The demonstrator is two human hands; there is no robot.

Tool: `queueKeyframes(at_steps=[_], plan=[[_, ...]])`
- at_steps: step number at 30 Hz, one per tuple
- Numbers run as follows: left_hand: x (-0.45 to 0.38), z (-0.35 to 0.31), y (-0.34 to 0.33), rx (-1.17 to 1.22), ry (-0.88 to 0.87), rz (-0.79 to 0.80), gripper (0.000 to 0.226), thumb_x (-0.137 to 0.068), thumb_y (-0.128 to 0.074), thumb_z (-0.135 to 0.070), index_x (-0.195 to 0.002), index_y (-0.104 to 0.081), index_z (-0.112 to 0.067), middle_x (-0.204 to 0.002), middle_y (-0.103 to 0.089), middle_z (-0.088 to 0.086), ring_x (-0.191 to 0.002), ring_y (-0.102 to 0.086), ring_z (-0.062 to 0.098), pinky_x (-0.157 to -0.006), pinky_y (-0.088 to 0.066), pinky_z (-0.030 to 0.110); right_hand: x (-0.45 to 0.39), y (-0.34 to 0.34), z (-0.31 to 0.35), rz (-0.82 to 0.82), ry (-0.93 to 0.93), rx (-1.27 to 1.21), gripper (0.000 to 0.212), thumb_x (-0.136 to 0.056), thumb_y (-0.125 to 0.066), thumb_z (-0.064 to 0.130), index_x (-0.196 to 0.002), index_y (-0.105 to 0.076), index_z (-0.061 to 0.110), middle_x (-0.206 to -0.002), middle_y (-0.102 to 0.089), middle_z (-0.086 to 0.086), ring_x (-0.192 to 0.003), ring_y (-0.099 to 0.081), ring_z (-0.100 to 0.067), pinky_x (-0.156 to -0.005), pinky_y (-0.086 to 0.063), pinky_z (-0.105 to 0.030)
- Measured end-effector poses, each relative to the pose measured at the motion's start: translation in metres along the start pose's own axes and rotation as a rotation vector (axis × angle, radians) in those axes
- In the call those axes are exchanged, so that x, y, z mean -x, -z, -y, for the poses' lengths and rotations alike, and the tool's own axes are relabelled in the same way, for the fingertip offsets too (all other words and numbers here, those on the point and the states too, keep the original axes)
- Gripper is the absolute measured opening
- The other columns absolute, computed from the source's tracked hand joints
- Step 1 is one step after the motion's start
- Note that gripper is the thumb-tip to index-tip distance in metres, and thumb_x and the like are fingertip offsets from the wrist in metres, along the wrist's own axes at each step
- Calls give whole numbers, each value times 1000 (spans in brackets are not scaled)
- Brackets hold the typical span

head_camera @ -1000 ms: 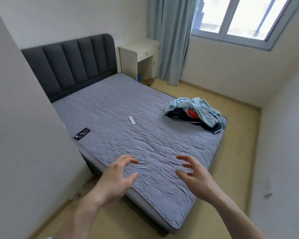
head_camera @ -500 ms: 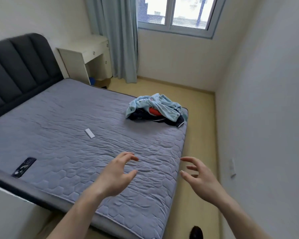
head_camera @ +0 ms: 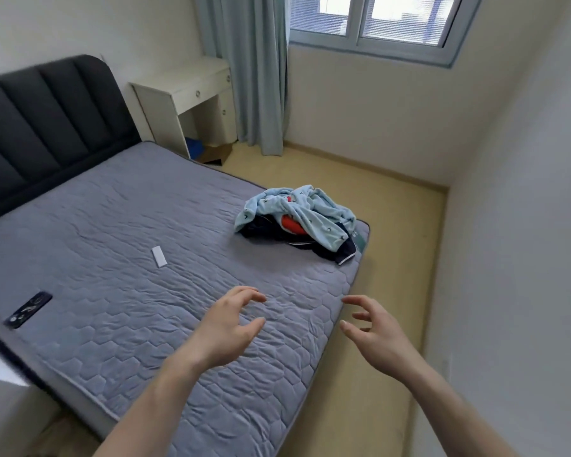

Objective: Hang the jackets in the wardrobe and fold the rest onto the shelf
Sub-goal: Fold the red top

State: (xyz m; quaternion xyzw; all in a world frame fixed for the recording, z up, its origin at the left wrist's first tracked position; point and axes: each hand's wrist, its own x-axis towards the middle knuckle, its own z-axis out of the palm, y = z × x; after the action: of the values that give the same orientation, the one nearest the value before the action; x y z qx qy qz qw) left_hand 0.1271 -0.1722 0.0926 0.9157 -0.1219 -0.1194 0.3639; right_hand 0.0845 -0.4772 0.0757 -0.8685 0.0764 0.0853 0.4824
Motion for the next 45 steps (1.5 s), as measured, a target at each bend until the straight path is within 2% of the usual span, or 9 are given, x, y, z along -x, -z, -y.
queueKeyframes(at_steps=[6,11,22,27,32,35,37,40,45], plan=[[-51,-8,-12,-14,97,-12,31,-95,-70,-30,-125,-63,-35,-132,-51,-22,-121,-52,-2,-98,-44,18,-80,30,-17,79,3,14,34,-97,-68,38,-128,-56,47,-133,-53,22,-117,-52,7,-83,-50,-18],[-98,25,1,-12,215,-83,32,-94,-70,-30,-125,-63,-35,-132,-52,-21,-120,-53,2,-100,-41,20,-152,26,-19,178,2,54,36,-98,-68,36,-130,-55,44,-134,-51,21,-120,-52,2,-87,-54,-25],[-244,75,27,40,337,-164,28,-94,-70,-31,-118,-59,-39,-128,-53,-17,-114,-53,2,-94,-37,19,-312,58,-32,193,-46,174,40,-96,-69,32,-131,-54,46,-135,-51,20,-116,-54,5,-80,-52,-22],[-308,90,27,69,380,-161,30,-93,-71,-33,-112,-55,-48,-129,-51,-23,-115,-55,2,-95,-42,23,-412,65,-38,257,-30,240,50,-95,-66,29,-139,-49,44,-137,-49,20,-118,-53,2,-92,-55,-31],[-385,105,15,36,466,-135,31,-92,-69,-33,-119,-56,-43,-134,-44,-25,-119,-56,2,-105,-45,29,-545,49,-59,393,-16,329,53,-93,-63,26,-142,-48,41,-139,-44,15,-118,-56,-5,-73,-54,-20],[-431,122,0,41,554,-145,35,-91,-69,-30,-123,-58,-38,-135,-43,-24,-115,-56,1,-99,-43,22,-630,30,-77,463,-11,399,54,-93,-64,26,-143,-47,37,-144,-41,13,-89,-60,3,-63,-50,-15],[-463,137,-14,51,611,-156,36,-91,-68,-28,-125,-58,-36,-135,-44,-22,-110,-57,0,-95,-43,21,-683,14,-95,495,29,458,59,-93,-64,25,-148,-45,33,-154,-37,7,-105,-58,-2,-77,-44,-17],[-513,167,-43,70,667,-147,38,-90,-67,-24,-126,-58,-32,-135,-46,-17,-105,-59,5,-98,-46,26,-758,-17,-124,528,81,557,65,-93,-63,24,-155,-41,30,-165,-25,-3,-145,-39,-22,-103,-44,-33],[-580,225,-102,98,718,-143,39,-91,-66,-23,-128,-57,-31,-134,-45,-16,-105,-59,6,-91,-44,22,-854,-80,-168,561,67,645,70,-91,-61,23,-157,-40,31,-171,-9,-12,-157,-18,-32,-122,-32,-45]])
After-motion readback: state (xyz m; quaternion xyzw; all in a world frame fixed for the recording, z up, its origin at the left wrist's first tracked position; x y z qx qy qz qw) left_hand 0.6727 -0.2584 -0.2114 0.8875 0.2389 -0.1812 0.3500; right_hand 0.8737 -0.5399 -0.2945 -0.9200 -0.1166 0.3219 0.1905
